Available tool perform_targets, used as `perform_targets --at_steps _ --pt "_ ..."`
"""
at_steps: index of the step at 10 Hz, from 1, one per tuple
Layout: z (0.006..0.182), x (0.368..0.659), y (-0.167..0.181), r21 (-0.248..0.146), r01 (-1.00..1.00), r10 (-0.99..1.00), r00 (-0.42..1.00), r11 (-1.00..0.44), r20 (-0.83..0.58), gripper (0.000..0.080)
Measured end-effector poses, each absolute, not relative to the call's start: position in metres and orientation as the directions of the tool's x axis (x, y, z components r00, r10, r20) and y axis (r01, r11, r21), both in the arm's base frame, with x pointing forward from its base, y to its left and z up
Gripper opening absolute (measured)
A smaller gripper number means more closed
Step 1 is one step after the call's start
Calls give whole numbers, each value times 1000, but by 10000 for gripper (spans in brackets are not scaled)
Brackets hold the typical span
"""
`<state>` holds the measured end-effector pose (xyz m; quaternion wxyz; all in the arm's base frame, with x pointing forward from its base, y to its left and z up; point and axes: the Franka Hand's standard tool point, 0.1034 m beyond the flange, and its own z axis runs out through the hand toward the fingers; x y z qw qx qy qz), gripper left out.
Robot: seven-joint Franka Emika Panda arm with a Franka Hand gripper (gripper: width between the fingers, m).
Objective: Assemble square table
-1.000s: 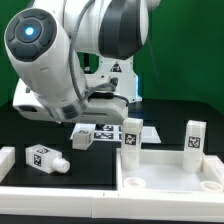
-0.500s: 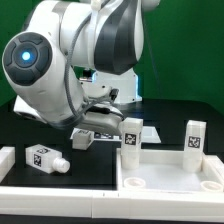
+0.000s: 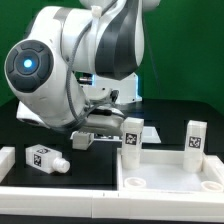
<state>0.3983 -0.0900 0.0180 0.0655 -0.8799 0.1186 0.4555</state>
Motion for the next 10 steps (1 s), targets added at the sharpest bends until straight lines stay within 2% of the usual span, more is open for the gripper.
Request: perform_targets --at_steps 10 --pt "6 389 -90 -6 -280 -149 529 -960 -835 634"
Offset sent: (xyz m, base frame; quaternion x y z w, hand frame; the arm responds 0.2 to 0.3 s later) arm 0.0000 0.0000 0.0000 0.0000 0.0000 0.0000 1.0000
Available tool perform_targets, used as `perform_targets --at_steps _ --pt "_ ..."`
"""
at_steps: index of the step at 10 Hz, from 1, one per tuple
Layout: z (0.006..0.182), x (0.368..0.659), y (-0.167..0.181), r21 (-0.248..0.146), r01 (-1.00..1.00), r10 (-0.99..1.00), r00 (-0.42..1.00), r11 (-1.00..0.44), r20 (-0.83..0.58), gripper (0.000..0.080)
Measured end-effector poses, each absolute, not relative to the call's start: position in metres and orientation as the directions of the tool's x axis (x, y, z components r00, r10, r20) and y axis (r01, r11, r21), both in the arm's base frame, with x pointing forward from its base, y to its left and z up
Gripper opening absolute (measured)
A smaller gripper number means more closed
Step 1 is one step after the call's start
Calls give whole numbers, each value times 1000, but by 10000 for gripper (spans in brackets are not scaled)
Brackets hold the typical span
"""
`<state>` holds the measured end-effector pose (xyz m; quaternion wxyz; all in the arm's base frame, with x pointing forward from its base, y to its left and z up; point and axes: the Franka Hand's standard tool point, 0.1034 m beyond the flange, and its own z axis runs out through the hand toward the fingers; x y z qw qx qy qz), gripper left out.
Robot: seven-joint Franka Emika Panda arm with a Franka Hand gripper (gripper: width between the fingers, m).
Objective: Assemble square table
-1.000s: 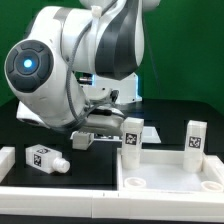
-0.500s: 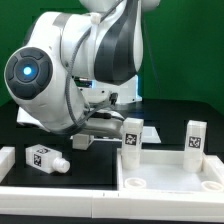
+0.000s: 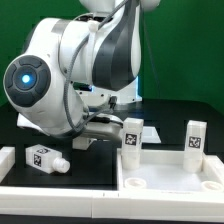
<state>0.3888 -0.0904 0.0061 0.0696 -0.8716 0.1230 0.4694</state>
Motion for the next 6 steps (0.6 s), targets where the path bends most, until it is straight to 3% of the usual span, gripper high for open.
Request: perform_targets --at_steps 2,4,6 --pt "6 389 -90 -6 -279 -149 529 -960 -835 278" --pt "7 390 -91 -9 -274 -144 534 -962 -833 280" --pt "37 407 -91 -48 -247 -104 567 -968 -817 280"
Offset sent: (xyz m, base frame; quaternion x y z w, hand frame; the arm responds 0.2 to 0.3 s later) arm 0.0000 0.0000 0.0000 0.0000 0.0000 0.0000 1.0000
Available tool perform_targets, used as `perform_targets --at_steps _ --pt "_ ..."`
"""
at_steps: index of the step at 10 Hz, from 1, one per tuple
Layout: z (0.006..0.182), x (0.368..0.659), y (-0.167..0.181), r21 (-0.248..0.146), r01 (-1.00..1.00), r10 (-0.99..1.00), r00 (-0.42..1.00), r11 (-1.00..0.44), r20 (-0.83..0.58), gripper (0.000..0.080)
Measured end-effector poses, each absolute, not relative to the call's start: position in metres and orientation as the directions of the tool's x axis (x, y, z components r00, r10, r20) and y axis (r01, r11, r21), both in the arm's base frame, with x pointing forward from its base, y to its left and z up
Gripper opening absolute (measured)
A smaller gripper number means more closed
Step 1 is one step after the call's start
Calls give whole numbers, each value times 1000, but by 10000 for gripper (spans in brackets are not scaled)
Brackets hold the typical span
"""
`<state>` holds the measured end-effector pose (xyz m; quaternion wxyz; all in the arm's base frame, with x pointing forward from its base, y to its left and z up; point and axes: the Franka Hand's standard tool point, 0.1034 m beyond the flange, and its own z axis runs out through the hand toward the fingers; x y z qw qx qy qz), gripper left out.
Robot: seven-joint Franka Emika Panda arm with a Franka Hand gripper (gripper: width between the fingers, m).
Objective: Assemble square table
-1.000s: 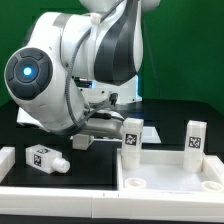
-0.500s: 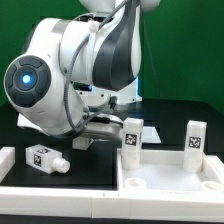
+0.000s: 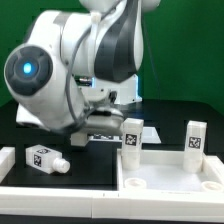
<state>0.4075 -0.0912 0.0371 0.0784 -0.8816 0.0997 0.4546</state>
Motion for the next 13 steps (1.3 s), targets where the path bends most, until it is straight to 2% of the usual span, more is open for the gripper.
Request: perform_targets --at_steps 1,2,3,4,6,8,10,11,13 --pt "57 420 -93 -65 -241 -88 575 -968 -813 280" --pt "74 438 -96 -81 -221 -85 652 -972 -753 280" --pt "89 442 -92 -77 -223 -105 704 -972 -703 280" --pt "94 440 -86 -77 -215 -114 750 -973 -652 281" --pt "87 445 -90 -74 -206 -129 814 -976 -566 281" --pt "105 469 -88 -84 -174 -115 875 -981 -471 281" --pt "132 516 -82 -99 -143 -99 931 -985 -351 281" --pt "135 527 -80 -101 -133 -107 967 -986 -232 281" --pt "131 519 -83 -86 -134 -121 982 -987 -141 281"
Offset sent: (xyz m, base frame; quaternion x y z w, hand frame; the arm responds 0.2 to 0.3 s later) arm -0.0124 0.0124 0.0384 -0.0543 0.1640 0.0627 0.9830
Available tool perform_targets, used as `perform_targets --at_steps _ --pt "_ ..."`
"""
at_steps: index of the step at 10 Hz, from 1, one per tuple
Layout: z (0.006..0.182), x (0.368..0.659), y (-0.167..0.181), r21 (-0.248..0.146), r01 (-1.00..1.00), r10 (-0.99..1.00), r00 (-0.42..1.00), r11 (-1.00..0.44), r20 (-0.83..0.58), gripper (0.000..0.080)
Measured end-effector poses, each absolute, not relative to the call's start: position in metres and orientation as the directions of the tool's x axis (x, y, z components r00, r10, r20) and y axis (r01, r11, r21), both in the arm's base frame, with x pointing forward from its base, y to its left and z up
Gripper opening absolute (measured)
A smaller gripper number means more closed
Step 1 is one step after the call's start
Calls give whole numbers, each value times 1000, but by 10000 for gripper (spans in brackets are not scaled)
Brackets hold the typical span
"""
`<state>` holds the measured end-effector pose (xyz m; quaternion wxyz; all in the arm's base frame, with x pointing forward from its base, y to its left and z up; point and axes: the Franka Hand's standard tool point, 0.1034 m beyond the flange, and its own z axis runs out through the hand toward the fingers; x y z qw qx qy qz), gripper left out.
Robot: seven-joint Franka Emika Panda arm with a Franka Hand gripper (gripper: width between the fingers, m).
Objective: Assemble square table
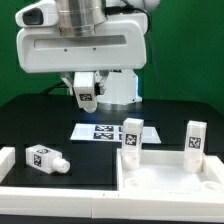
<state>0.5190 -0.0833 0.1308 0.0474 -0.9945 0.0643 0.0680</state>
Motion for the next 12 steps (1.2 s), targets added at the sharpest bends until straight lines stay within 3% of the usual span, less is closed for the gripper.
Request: perform_targets --at_steps 1,2,6,8,12 --pt "130 529 -80 -56 -152 -151 988 -987 -29 281" --pt "127 532 -55 -41 -147 -150 987 -988 62 281" --pt "152 572 35 -77 -120 -141 913 -990 383 282" --pt "150 576 36 -69 -112 -131 871 -991 474 282" --pt "145 583 36 -47 -75 -88 884 -996 459 282"
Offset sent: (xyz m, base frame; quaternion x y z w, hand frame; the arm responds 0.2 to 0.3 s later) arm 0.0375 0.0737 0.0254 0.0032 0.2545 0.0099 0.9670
